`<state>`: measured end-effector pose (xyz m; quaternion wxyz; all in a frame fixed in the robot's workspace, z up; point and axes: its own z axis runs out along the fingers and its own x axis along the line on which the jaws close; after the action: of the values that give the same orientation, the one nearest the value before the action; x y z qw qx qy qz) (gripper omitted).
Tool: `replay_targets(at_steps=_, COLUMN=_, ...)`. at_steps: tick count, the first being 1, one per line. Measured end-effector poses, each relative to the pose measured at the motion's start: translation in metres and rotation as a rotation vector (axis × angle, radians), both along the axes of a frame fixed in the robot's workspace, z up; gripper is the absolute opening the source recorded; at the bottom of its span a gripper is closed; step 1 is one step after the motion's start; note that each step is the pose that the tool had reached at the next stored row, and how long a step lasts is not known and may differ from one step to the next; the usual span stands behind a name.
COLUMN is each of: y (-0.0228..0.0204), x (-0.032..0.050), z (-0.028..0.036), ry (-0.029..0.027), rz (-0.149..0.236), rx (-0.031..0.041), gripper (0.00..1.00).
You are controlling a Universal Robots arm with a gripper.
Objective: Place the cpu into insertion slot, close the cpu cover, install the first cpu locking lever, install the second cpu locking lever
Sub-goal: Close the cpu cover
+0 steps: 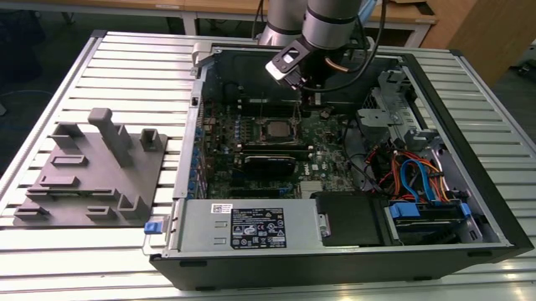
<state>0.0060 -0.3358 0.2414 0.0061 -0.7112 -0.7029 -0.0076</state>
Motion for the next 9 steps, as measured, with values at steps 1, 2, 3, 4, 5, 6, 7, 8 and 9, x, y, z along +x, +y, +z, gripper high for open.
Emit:
replay_targets(at_steps=1, y=0.0000, x=-0.0005, z=0.0000, ry=0.0000, rz=0.000, rx=0.0000, gripper=0.10)
replay_targets(at_steps=2, y=0.0000, x=-0.0010, z=0.0000, ry=0.0000, rz=0.000, rx=-0.0001, gripper=0.10)
replay_targets(at_steps=3, y=0.0000, x=-0.0015, z=0.0000, ry=0.0000, rz=0.000, rx=0.0000, gripper=0.10)
replay_targets(at_steps=4, y=0.0000, x=-0.0020, z=0.0000, ry=0.0000, rz=0.000, rx=0.0000, gripper=0.10)
replay_targets(at_steps=5, y=0.0000, x=-0.0025, z=0.0000, ry=0.0000, rz=0.000, rx=0.0000, gripper=0.10)
replay_targets(at_steps=6, y=0.0000, x=-0.0029, z=0.0000, ry=0.0000, rz=0.000, rx=0.0000, gripper=0.10)
replay_targets(at_steps=7, y=0.0000, x=-0.0033, z=0.0000, ry=0.0000, rz=0.000, rx=0.0000, gripper=0.10)
replay_targets(at_steps=8, y=0.0000, x=-0.0032, z=0.0000, ry=0.0000, rz=0.000, rx=0.0000, gripper=0.10)
replay_targets(at_steps=9, y=0.0000, x=-0.0032, z=0.0000, ry=0.0000, rz=0.000, rx=0.0000, gripper=0.10)
